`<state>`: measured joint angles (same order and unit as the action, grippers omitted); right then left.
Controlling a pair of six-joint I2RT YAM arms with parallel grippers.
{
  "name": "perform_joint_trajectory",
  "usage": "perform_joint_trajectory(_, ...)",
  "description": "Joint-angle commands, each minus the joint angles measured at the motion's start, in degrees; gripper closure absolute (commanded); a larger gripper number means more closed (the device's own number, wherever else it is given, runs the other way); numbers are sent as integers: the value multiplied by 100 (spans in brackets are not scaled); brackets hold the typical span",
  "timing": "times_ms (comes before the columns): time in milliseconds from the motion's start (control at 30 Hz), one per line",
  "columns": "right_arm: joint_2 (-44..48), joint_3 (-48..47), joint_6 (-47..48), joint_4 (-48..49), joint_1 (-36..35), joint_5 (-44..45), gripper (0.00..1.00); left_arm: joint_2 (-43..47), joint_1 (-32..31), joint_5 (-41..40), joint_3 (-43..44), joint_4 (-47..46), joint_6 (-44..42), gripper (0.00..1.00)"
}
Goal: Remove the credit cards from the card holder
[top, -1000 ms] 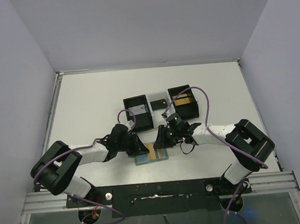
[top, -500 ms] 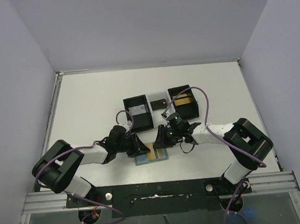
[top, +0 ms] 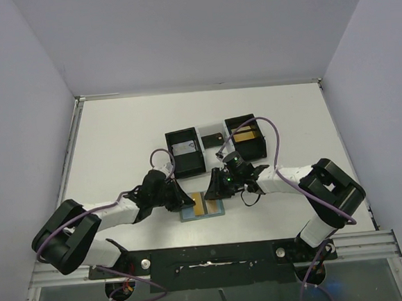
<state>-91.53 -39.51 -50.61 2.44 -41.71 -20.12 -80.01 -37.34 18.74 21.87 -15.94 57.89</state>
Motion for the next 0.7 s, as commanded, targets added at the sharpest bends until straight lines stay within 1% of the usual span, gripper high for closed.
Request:
perform_joint_trajectory(0,-32,19,73,-388,-43,333,76,308,49,-397,-51,384,-287,100)
perform_joint_trajectory(167,30,-121,183,-342,-55,216,75,226,52,-305,35,331,-345,100)
perform_joint_trajectory(233,141,-244,225,-433,-83,325,75,174,51,-257,81,308,-357,100)
perform_joint_trajectory(333,298,-356,252,-318,-108,216,70,153,48,-221,94,224,-326,100)
perform_joint_trajectory(467,186,-443,254,-172,-134,-91,70,131,56,-197,99,182,-309,100)
perform_joint_trajectory(667,-94,-271,141,101,-188,-335,69,107,53,-129,81,78,-273,100)
